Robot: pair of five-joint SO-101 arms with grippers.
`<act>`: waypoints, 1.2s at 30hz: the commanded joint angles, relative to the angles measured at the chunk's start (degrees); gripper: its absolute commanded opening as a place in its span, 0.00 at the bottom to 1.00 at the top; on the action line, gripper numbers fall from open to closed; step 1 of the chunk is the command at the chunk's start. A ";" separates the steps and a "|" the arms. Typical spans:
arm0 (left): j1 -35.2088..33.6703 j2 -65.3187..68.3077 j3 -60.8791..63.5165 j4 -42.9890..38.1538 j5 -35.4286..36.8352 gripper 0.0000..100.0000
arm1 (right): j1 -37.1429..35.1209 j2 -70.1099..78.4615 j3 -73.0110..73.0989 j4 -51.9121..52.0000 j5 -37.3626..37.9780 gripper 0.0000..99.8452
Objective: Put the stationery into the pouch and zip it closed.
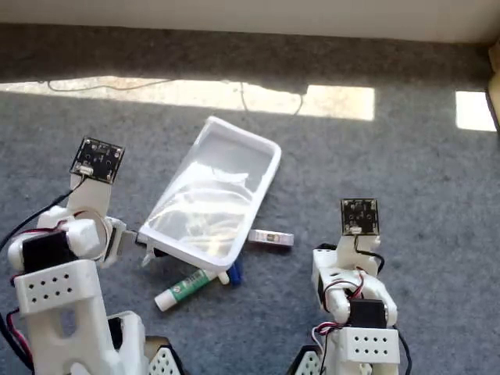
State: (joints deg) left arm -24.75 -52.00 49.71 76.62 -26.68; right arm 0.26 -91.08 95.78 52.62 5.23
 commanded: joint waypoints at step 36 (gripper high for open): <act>36.70 26.59 -4.62 -12.48 26.02 0.27 | 0.57 -0.75 6.46 0.31 0.00 0.01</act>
State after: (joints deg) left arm 7.34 -25.36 50.15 64.66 -5.05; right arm 0.26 -91.08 95.78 52.62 5.23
